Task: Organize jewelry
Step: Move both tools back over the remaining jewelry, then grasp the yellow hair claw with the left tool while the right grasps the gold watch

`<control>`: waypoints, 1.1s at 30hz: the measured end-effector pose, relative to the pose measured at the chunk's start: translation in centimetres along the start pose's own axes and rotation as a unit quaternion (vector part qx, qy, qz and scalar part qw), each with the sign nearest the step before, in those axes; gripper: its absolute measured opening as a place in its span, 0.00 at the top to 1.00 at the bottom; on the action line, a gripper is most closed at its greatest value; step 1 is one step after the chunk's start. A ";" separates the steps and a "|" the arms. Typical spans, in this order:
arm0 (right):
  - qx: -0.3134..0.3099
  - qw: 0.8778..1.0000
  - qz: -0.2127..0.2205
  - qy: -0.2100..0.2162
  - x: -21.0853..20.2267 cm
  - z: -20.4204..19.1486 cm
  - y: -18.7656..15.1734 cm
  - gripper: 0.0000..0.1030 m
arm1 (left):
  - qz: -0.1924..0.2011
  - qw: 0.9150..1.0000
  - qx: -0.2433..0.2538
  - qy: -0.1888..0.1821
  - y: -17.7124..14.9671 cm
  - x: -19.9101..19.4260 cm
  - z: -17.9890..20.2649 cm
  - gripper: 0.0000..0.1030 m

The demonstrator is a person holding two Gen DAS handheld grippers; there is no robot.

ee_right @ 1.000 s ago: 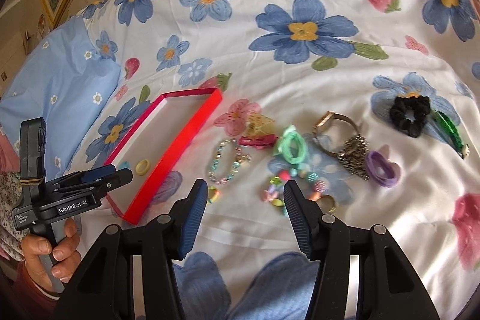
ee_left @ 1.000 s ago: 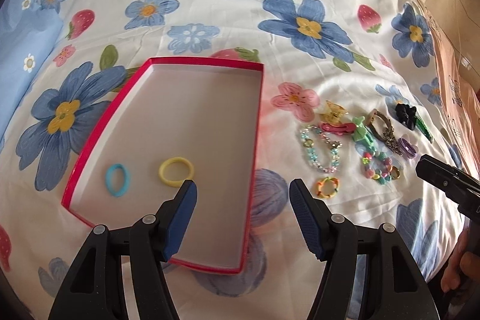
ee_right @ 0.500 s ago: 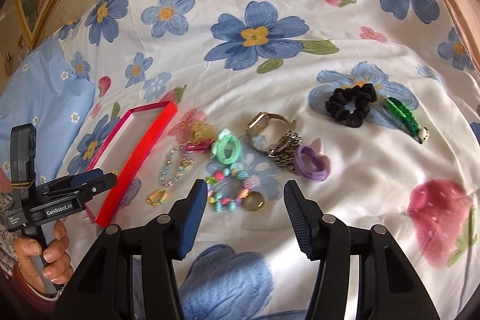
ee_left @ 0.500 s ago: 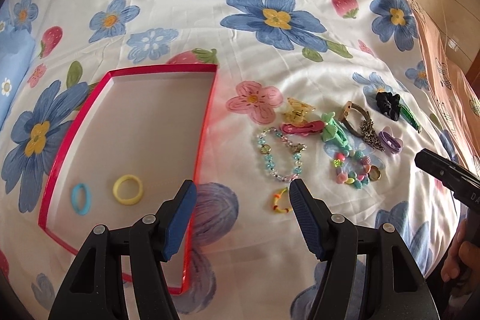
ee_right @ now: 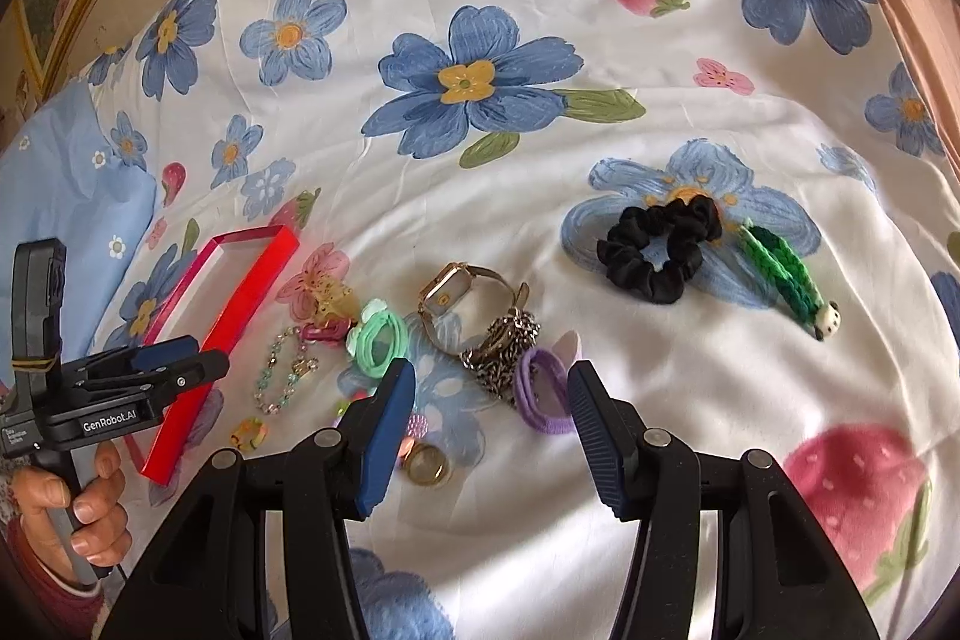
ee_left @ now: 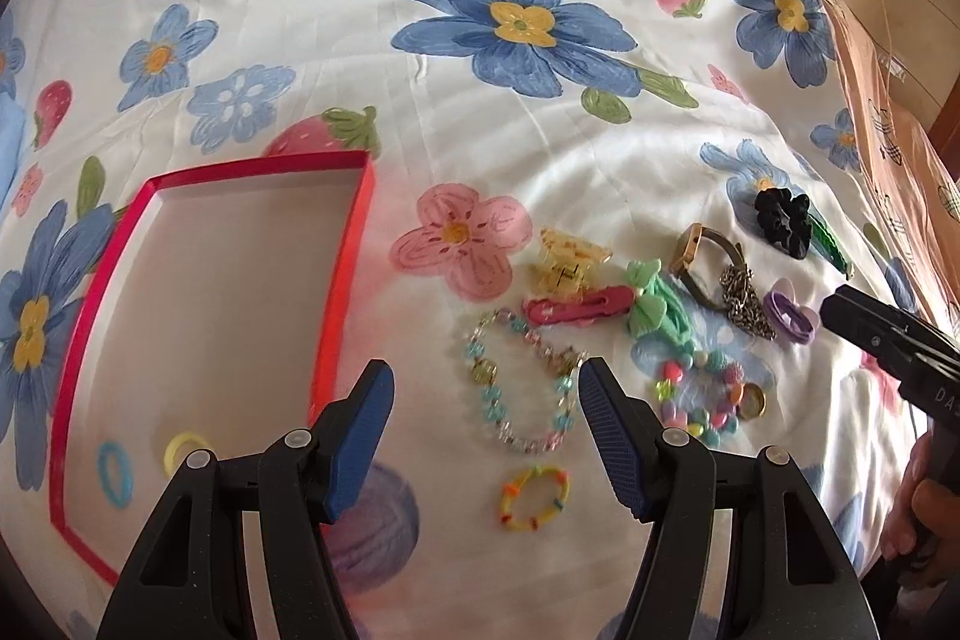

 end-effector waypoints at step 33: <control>0.009 0.999 -0.013 0.041 6.0 -1.0 2.4 0.94 | 0.004 0.999 0.004 -0.048 3.1 6.5 1.2 0.67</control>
Point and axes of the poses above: each gripper's, at about its wrist camera, not at the fingertips, and x roughly the way its jaws point, z to its right, y to its top, the point moved 7 cm from there along x, roughly the way its jaws point, and after that the axes turned 11 degrees about z, right-handed, at the moved point
